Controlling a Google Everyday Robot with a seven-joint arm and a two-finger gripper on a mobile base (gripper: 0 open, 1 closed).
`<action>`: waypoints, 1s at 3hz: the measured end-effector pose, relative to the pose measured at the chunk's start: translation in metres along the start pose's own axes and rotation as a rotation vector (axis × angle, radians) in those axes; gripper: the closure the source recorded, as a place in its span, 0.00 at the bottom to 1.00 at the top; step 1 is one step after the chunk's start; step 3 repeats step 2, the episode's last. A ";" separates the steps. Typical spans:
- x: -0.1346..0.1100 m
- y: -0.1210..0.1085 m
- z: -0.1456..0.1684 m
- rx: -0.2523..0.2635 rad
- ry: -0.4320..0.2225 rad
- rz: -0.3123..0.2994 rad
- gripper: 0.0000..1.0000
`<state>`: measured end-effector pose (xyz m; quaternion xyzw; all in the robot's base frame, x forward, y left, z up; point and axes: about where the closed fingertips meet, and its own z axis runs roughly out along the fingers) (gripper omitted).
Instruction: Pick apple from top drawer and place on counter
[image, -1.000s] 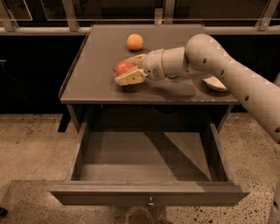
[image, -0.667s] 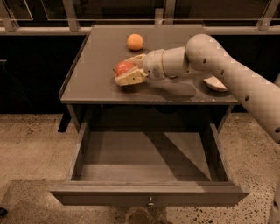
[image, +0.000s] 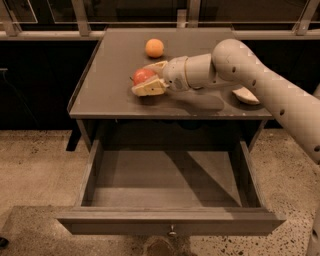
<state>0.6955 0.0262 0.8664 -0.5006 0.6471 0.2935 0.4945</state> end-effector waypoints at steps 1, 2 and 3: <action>0.000 0.000 0.000 0.000 0.000 0.000 0.00; 0.000 0.000 0.000 0.000 0.000 0.000 0.00; 0.000 0.000 0.000 0.000 0.000 0.000 0.00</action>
Offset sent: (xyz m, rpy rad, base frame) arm 0.0000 0.0000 0.0000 0.0000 0.0000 0.0000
